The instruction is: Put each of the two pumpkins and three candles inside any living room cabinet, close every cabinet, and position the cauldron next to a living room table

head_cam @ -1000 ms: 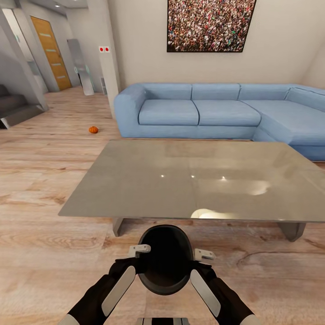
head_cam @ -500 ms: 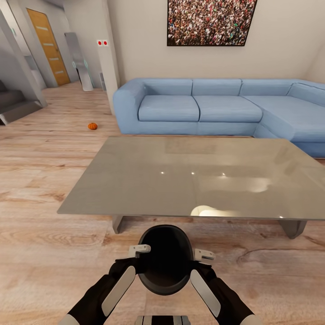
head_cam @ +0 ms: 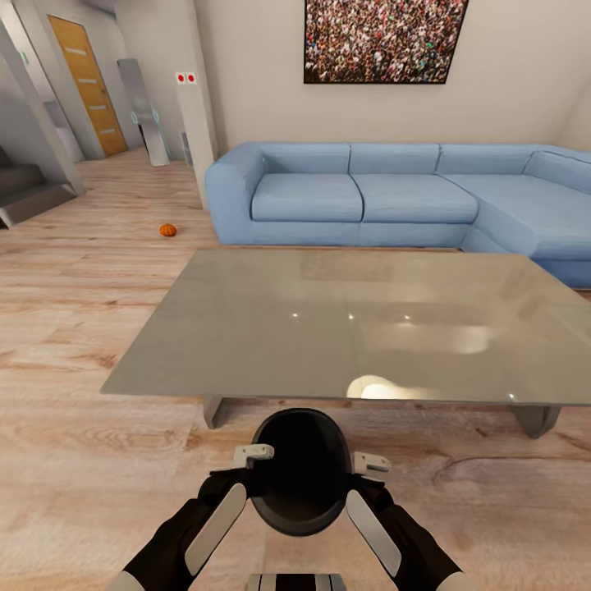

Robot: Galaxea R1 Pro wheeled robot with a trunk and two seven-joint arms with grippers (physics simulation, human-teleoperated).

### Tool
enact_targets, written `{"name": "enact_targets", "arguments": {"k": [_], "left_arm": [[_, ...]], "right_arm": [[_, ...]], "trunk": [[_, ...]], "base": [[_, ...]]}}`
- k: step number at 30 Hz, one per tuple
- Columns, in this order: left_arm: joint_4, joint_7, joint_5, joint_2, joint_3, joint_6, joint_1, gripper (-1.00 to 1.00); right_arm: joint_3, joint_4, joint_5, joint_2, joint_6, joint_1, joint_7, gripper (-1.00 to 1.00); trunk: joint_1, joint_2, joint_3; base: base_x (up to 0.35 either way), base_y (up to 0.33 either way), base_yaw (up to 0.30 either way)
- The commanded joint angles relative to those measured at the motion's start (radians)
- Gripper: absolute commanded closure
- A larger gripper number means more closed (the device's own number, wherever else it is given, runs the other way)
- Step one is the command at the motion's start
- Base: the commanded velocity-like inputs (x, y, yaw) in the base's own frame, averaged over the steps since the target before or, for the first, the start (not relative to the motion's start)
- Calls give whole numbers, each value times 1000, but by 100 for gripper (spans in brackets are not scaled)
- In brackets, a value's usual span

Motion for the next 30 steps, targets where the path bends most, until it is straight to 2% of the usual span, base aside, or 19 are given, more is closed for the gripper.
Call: {"name": "enact_targets", "arguments": {"k": [1,16,21,26,30], "left_arm": [[-55,11,29,0,-8,-8,-1,100],[-55,12,28,0,-8,-8,-1,100],[-55,13,28,0,-8,-8,-1,100],[-56,13,29,0,-7,-8,-1,100],[-55,12,29,0,-8,-8,-1,100]], "right_arm": [[-12,2,-11,-3,15,-1,-11,100],[-12,2,-11,-2,15,-1,-11,100],[-12,2,-11,-2,15,-1,-11,100],[-12,2,-11,-2,15,-1,-11,100],[-12,2,-11,-2,15,0,-11,100]], "trunk": [[0,0,-1],[0,0,-1],[2,-2,-20],[2,-2,-20],[4,-2,-36]], "base": [[101,0,0],[10,0,0],[0,0,0],[0,0,0],[0,0,0]]}}
